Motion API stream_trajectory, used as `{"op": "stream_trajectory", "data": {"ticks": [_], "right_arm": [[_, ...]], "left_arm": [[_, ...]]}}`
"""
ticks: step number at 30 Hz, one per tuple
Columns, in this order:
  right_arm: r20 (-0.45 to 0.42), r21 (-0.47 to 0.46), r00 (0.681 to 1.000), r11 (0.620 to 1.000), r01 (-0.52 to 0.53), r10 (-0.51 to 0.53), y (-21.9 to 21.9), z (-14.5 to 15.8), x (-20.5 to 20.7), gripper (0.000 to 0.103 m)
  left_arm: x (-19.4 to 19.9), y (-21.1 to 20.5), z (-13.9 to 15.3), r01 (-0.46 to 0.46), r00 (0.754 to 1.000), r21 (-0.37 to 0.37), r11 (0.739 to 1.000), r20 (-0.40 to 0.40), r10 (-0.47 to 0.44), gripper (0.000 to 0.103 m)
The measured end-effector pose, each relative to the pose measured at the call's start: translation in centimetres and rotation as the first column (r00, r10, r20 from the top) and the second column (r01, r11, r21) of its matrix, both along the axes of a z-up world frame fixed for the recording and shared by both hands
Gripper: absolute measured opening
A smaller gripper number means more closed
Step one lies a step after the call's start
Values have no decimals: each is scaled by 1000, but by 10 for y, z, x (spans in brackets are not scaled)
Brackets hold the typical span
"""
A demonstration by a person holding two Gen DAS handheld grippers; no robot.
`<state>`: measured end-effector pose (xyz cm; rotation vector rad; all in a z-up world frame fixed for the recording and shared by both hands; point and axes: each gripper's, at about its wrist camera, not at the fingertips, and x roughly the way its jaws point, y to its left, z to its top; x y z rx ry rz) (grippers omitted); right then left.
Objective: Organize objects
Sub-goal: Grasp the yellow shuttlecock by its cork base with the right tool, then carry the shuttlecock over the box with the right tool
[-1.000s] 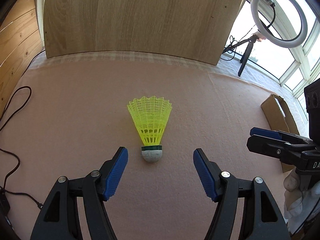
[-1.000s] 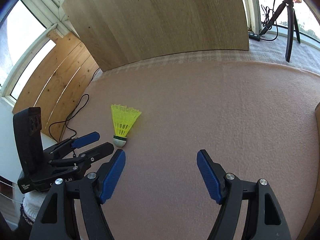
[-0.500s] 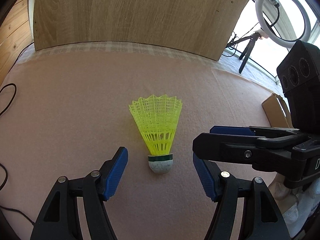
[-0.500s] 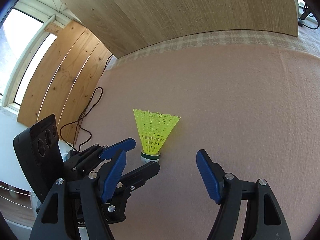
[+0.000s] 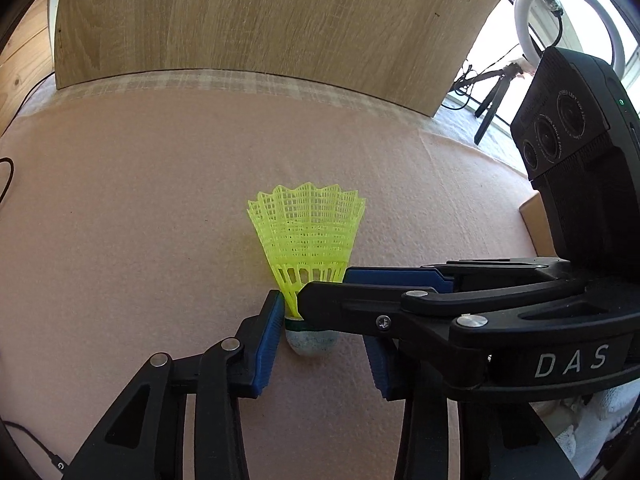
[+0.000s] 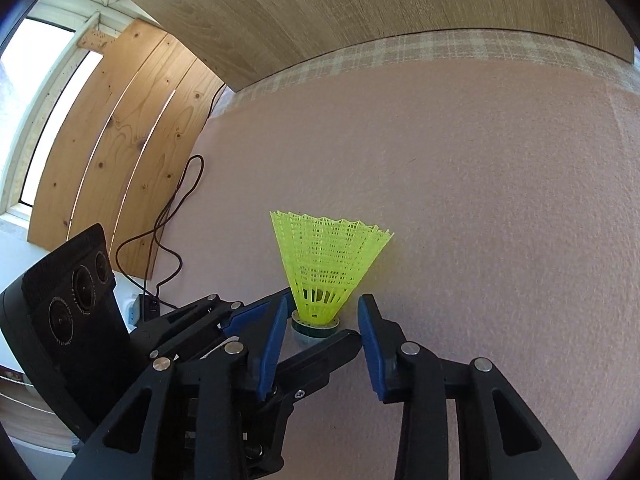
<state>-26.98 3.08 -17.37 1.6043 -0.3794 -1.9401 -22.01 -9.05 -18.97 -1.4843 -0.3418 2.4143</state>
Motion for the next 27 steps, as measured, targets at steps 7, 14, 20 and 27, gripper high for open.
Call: {"op": "stream_trajectory", "data": {"ticks": [7,14,20,27], "right_arm": [[-5,-8,1000,1000,15,-15,9,0,4,27],[-49,-15,998,999,35,-36,31,20,20,27],[-94,-12,993,997,74,-75,66,42,43,26],[-152,-7,977,989,151,-150,123,72,79,26]], "left_arm": [[8,9,6,-7,1000,7,1000,-12,7,31],[24,33,26,10,998,0,1000,-54,-10,31],[39,71,51,54,994,-13,998,-97,-55,31],[62,134,80,136,978,-22,991,-155,-137,31]]}}
